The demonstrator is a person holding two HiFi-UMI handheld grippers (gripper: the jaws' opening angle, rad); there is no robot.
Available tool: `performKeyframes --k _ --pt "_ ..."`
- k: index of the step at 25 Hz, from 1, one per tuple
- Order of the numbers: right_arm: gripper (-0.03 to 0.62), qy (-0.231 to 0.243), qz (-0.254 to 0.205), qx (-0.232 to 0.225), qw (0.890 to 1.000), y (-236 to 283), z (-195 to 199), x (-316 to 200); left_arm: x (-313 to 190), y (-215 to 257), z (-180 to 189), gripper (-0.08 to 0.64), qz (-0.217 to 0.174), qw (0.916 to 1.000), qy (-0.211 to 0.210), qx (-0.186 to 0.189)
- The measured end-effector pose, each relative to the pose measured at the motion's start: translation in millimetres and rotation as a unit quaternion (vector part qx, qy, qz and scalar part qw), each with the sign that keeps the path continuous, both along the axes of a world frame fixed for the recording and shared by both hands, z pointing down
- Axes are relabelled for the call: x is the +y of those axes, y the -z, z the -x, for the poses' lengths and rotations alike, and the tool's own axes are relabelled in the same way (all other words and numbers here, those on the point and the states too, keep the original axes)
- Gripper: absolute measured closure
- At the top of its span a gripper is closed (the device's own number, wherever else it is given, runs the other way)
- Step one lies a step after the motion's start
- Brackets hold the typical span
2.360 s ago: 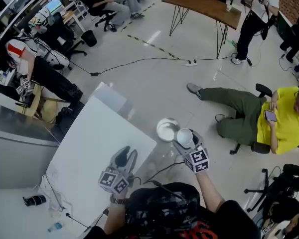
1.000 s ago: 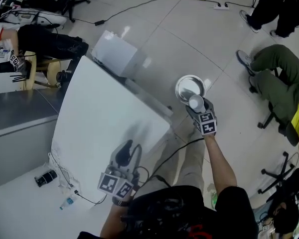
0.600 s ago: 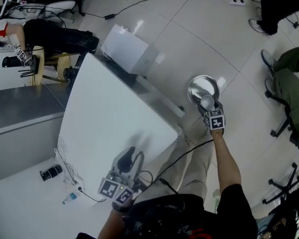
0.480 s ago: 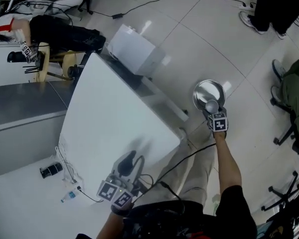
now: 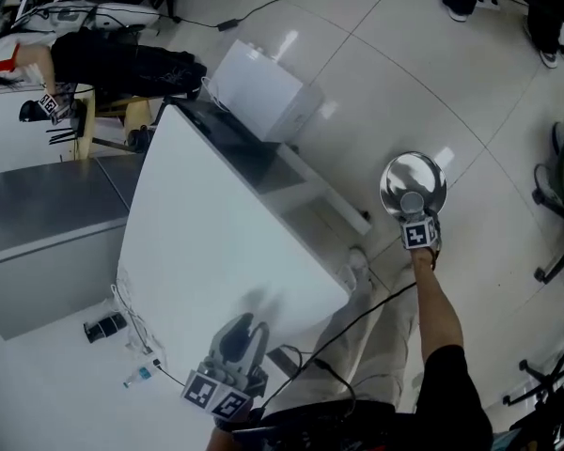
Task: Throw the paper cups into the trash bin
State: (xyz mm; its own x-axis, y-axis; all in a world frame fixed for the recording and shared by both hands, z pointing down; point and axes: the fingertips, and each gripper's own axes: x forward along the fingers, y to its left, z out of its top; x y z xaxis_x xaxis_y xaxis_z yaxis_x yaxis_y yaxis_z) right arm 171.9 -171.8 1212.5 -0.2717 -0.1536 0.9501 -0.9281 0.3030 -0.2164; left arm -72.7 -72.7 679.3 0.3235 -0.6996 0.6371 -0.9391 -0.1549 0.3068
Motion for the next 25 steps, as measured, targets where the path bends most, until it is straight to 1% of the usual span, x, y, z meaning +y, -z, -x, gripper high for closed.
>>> performKeyframes --k 1,2,3,5,10,15,16,17,20,21,23,25 --pt "0.225 0.003 0.015 -0.004 1.000 -3 3 6 -1 0 0 0.425 0.000 1.0000 0.003 0.001" --pt "0.225 0.004 0.026 -0.021 0.999 -8 10 12 -3 0 -1 0.425 -0.001 1.0000 0.006 0.003" --pt "0.224 0.003 0.035 -0.037 0.999 -11 14 17 -4 1 -3 0.425 -0.003 0.9999 0.007 0.006" --pt "0.224 -0.004 0.041 -0.047 0.998 -6 12 25 -7 5 -7 0.425 -0.007 0.9998 0.007 0.016" --pt "0.224 -0.011 0.023 -0.037 0.999 31 -9 43 -11 22 -15 0.425 -0.026 0.9987 -0.004 0.043" --pt "0.225 -0.023 0.004 -0.049 0.999 79 -22 70 -9 41 -18 0.425 -0.045 0.9963 -0.026 0.069" --pt "0.236 -0.025 -0.004 -0.050 0.998 91 -23 73 -9 46 -19 0.426 -0.049 0.9955 -0.034 0.073" --pt "0.273 -0.026 -0.014 -0.049 0.998 104 -24 77 -8 52 -19 0.426 -0.054 0.9946 -0.043 0.078" --pt "0.306 -0.046 -0.052 -0.054 0.996 159 -27 83 -2 73 -22 0.426 -0.068 0.9908 -0.063 0.098" --pt "0.316 -0.062 -0.063 -0.059 0.994 177 -28 85 0 82 -21 0.425 -0.075 0.9894 -0.068 0.104" --pt "0.316 -0.096 -0.091 -0.075 0.988 216 -26 87 5 102 -13 0.425 -0.091 0.9870 -0.075 0.109" --pt "0.364 -0.113 -0.134 -0.086 0.981 262 -17 81 11 123 3 0.425 -0.113 0.9846 -0.075 0.109"
